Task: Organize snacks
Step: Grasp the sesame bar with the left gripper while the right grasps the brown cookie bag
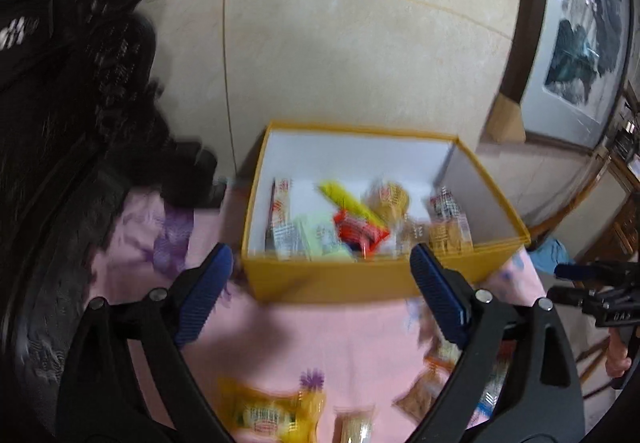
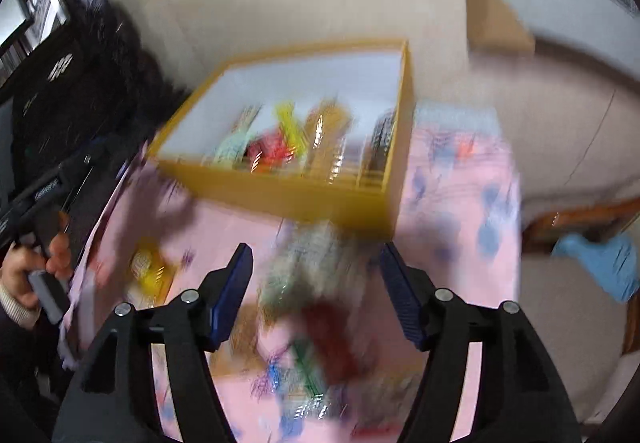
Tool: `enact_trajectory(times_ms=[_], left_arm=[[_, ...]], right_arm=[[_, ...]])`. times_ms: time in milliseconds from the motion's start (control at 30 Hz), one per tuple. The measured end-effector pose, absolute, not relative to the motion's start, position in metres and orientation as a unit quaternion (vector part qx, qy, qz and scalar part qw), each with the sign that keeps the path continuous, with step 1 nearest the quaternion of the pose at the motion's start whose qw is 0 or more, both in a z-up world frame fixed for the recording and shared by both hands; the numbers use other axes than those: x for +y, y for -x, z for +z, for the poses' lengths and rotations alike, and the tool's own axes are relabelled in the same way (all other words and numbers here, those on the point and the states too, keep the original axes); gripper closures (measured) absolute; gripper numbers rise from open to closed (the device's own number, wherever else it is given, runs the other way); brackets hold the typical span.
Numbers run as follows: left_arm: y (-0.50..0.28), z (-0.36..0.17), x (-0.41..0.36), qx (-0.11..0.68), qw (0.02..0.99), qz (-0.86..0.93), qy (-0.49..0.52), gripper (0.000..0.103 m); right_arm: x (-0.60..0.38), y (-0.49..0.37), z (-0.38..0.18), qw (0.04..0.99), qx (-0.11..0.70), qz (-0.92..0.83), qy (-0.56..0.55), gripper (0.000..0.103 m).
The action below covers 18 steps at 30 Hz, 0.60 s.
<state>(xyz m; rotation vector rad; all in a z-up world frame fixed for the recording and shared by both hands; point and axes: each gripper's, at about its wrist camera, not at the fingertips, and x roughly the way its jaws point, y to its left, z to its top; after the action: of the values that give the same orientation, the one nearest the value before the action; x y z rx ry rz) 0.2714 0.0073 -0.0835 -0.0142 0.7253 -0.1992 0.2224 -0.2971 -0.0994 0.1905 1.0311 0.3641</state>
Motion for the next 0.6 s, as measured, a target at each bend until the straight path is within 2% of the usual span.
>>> enact_trajectory(times_ms=[233, 500, 567, 600], left_arm=[[-0.217, -0.125, 0.034, 0.402, 0.911, -0.089, 0.013, 0.011], [-0.177, -0.145, 0.057, 0.428, 0.900, -0.082, 0.006, 0.011], [-0.171, -0.150, 0.057, 0.435, 0.896, -0.085, 0.003, 0.011], [-0.167, -0.152, 0.056, 0.437, 0.895, -0.088, 0.002, 0.011]], right_arm=[[-0.239, -0.166, -0.135, 0.816, 0.523, 0.237, -0.062, 0.036], [-0.180, -0.177, -0.174, 0.800, 0.548, 0.243, 0.010, 0.036], [-0.171, -0.182, -0.188, 0.790, 0.564, 0.239, 0.026, 0.044], [-0.169, -0.184, -0.194, 0.785, 0.572, 0.237, 0.028, 0.052]])
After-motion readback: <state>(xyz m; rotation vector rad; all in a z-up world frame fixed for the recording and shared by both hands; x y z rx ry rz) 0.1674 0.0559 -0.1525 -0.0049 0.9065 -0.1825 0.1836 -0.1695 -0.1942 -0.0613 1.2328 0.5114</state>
